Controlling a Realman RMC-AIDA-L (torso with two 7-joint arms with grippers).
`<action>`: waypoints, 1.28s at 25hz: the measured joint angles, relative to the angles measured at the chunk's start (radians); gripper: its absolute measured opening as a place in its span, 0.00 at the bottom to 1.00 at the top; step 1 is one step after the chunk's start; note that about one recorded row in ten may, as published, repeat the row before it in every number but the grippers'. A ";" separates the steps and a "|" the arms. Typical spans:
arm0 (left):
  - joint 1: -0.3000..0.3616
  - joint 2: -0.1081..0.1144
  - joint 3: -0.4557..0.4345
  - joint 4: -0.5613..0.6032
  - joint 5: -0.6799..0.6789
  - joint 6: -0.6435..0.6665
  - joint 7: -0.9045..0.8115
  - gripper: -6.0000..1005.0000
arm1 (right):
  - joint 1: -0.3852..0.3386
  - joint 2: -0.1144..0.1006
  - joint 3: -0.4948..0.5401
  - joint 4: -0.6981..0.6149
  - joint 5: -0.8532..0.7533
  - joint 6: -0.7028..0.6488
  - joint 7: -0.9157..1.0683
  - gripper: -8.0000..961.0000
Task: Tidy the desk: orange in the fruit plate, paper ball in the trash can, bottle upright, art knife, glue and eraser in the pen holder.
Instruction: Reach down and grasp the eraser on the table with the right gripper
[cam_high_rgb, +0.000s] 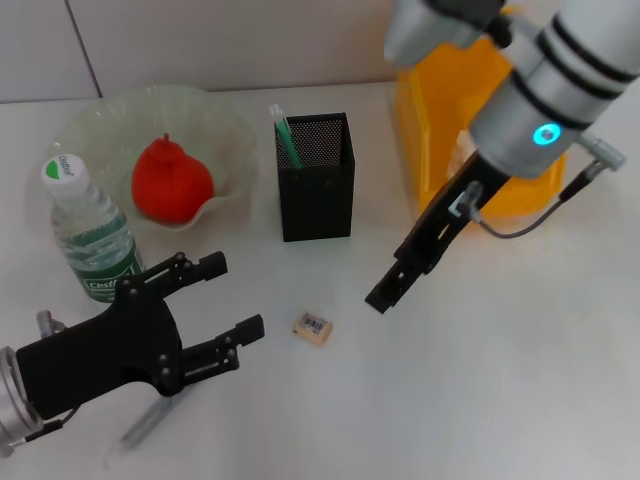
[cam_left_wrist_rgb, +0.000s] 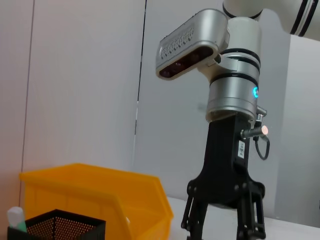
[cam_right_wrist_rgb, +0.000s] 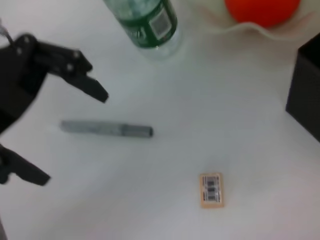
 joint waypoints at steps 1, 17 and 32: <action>0.000 0.000 0.000 0.000 0.000 0.000 0.000 0.80 | 0.008 0.004 -0.024 0.017 -0.007 0.013 0.008 0.85; 0.048 0.013 -0.009 0.001 0.003 -0.007 0.018 0.80 | 0.049 0.012 -0.305 0.204 0.130 0.337 0.081 0.85; 0.039 0.018 -0.009 0.000 0.003 -0.008 0.016 0.80 | 0.069 0.016 -0.512 0.207 0.155 0.446 0.170 0.85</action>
